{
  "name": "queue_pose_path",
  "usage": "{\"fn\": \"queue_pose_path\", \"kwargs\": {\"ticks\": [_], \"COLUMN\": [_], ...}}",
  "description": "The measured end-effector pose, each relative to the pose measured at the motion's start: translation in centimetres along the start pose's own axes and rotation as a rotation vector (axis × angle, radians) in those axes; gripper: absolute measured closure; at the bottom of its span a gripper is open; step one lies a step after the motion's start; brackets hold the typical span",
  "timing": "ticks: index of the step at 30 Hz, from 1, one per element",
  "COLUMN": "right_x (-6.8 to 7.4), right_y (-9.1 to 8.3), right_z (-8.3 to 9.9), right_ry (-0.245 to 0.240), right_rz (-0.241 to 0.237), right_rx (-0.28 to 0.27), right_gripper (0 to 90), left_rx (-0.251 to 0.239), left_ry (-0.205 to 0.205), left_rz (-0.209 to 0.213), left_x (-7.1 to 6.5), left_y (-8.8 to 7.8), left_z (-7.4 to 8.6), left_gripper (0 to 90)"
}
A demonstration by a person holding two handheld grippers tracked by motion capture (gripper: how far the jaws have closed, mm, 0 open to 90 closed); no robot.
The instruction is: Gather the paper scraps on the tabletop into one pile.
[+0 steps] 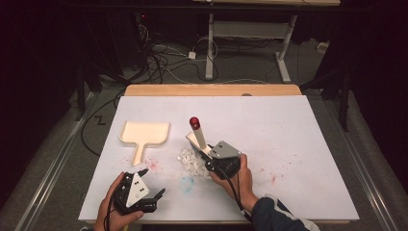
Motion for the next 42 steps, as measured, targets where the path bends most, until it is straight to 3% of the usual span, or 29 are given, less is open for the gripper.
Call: {"fn": "queue_pose_path", "kwargs": {"ticks": [5, 10, 16, 21, 25, 33, 42], "right_x": [-2.8, -5.0, -6.4, -5.8, -4.2, -1.5, -3.7], "right_y": [-1.3, -4.2, -7.7, -9.6, -9.0, -6.7, -8.4], "right_z": [-0.7, -0.6, 2.0, 4.2, 4.9, 3.4, 2.4], "right_ry": [0.02, -0.003, -0.026, -0.038, -0.005, -0.058, -0.03], "right_rz": [0.016, -0.049, -0.129, -0.218, -0.306, -0.289, -0.279], "right_rx": [-0.021, -0.028, 0.042, 0.113, 0.141, 0.091, 0.034], "right_gripper": [68.1, 68.1, 68.1, 68.1, 68.2, 68.2, 68.1], "left_rx": [0.005, 0.007, 0.015, 0.023, 0.023, 0.021, 0.024], "left_ry": [0.0, 0.004, 0.01, 0.016, 0.017, 0.017, 0.022], "left_rz": [-0.004, -0.007, -0.006, -0.005, -0.001, 0.004, 0.004], "left_x": [0.0, -0.1, -0.3, -0.3, -0.4, -0.2, -0.4], "left_y": [0.0, -0.1, 0.0, 0.0, 0.2, 0.3, 0.3], "left_z": [0.0, -0.1, 0.0, 0.0, -0.1, 0.0, -0.1], "left_gripper": [17.3, 17.3, 17.3, 17.4, 17.4, 17.3, 17.4]}}
Point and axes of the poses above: each handheld gripper's, and its own axes: y roughly forward along the jaws, z roughly out of its underside, x roughly to its left, the point moved 8 cm from there along y, roughly forward along the jaws, and after that the axes turned 12 degrees about z, right-handed, at the moved point
